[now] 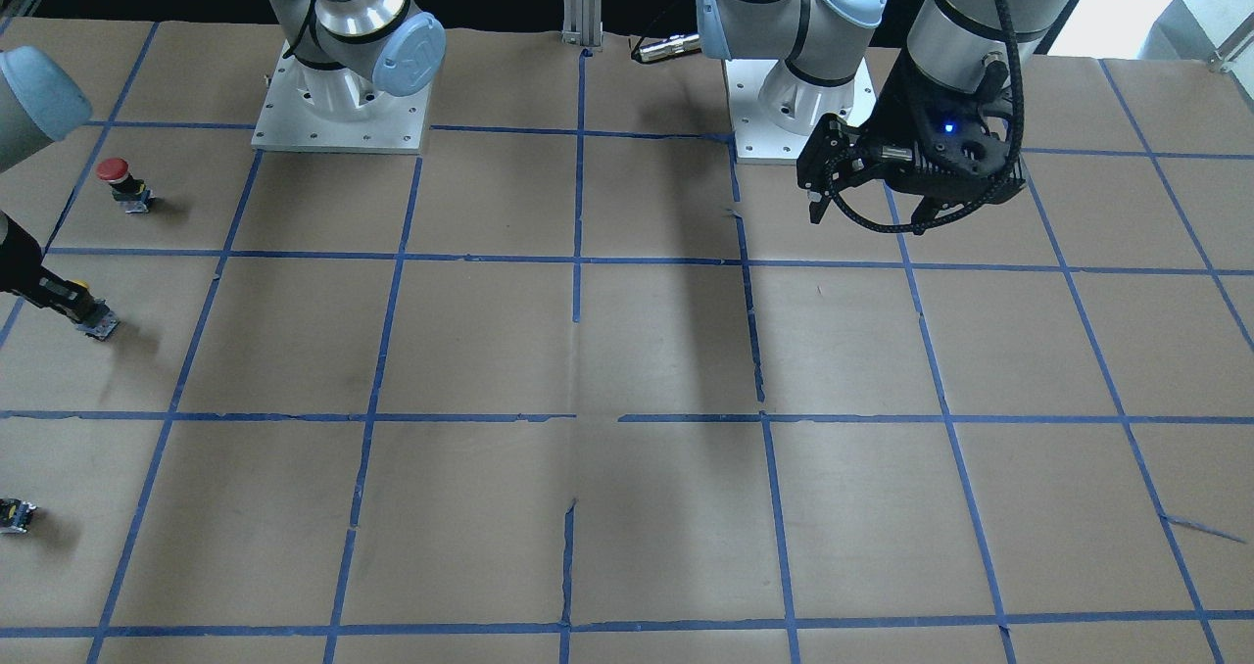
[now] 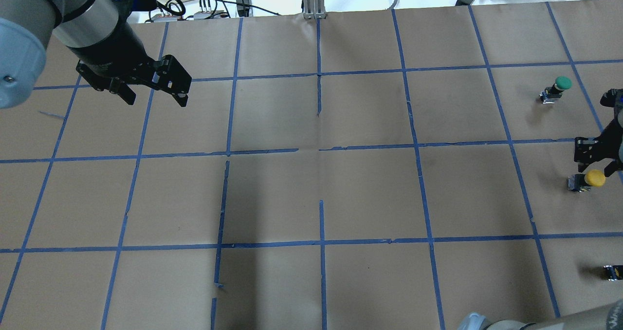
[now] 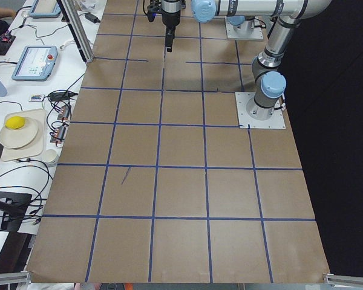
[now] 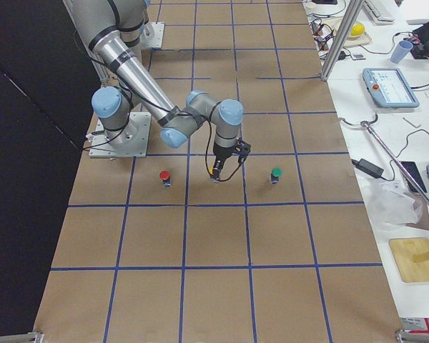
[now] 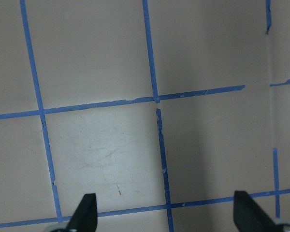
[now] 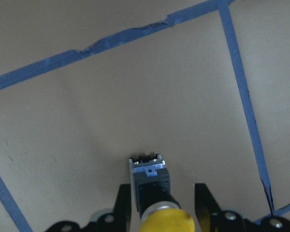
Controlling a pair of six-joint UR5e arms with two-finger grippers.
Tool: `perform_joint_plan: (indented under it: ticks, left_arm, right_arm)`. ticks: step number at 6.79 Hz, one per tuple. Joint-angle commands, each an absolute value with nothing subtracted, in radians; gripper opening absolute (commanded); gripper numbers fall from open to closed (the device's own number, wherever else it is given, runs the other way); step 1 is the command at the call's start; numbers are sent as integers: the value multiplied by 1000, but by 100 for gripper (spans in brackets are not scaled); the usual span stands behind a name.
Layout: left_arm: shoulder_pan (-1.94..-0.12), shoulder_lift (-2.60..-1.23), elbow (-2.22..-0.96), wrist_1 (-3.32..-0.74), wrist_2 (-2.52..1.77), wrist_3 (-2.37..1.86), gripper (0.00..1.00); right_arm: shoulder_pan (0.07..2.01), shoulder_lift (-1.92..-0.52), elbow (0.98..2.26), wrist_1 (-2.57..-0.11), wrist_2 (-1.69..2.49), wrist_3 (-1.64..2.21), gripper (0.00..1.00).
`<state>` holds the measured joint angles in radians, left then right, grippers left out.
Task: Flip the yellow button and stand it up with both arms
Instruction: 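Lower the button upright onto the table and open the right gripper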
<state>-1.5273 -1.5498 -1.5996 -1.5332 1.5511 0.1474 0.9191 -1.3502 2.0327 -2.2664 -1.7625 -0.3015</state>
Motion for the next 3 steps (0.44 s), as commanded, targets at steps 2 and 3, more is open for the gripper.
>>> perform_joint_plan:
  ticks: [2, 3]
  left_arm:
    - [-1525, -1552, -1588, -1532, 1549, 147, 100]
    - [-1523, -1552, -1588, -1532, 1548, 147, 100]
  right_arm:
    - [931, -1367, 1999, -2185, -1766, -293, 100]
    - [957, -1368, 1899, -2039, -1763, -291, 100]
